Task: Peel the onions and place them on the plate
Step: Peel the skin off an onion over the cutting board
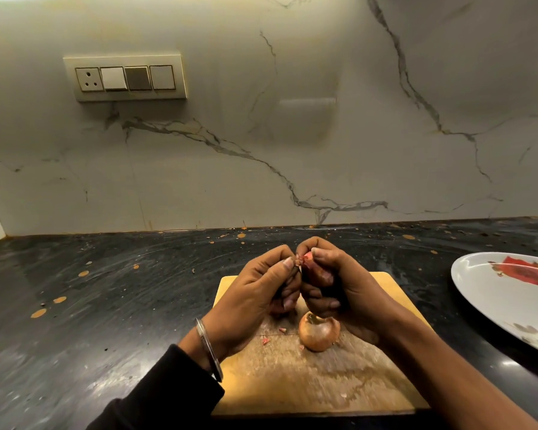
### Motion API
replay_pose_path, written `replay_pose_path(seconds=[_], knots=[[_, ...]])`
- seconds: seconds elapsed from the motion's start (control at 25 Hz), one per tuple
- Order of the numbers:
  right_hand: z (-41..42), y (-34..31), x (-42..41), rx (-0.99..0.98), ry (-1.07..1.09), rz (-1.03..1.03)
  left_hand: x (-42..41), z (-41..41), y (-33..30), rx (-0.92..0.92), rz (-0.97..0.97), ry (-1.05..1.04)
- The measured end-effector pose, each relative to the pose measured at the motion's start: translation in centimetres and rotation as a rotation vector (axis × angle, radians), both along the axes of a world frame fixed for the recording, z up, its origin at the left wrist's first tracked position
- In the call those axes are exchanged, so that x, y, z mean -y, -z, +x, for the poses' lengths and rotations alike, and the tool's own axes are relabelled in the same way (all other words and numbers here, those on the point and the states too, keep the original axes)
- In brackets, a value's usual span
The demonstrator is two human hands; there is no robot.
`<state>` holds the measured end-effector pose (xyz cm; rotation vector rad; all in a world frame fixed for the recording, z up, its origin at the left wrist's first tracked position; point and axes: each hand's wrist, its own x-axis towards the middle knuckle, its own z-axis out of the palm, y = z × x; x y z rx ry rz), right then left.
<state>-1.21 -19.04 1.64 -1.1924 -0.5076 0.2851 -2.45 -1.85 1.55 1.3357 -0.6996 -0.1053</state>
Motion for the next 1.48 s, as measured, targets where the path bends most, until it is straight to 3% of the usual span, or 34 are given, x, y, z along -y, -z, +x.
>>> replay_pose_path(seconds=[0.08, 0.16, 0.32, 0.64, 0.84, 0.96, 1.08, 1.32, 1.48], knots=[[0.1, 0.5, -0.6, 0.048, 0.108, -0.021, -0.2, 0.3, 0.0, 0.178, 0.159, -0.202], [0.0, 0.9, -0.9, 0.245, 0.306, -0.154, -0.1, 0.4, 0.3, 0.339, 0.273, -0.374], [-0.4, 1.0, -1.5, 0.676, 0.596, -0.424, 0.0, 0.6, 0.3, 0.363, 0.242, -0.453], [-0.9, 1.7, -2.8, 0.563, 0.708, -0.431, 0.1, 0.7, 1.1, 0.444, 0.332, -0.520], [-0.5, 1.2, -2.0, 0.291, 0.436, -0.191, 0.9, 1.1, 1.5, 0.371, 0.339, -0.601], [-0.8, 1.3, -2.0, 0.347, 0.332, -0.199, 0.4, 1.6, 1.3, 0.313, 0.368, -0.655], [-1.2, 1.1, -2.7, 0.435, 0.216, -0.194, -0.6, 2.1, 1.3, 0.188, 0.265, -0.652], [-0.5, 0.6, -1.5, 0.375, 0.417, -0.111, -0.3, 1.6, 1.5, 0.340, 0.479, -0.593], [0.8, 1.2, -0.8, 0.432, 0.585, -0.278, -0.9, 1.2, 1.2, 0.488, 0.727, -0.516]])
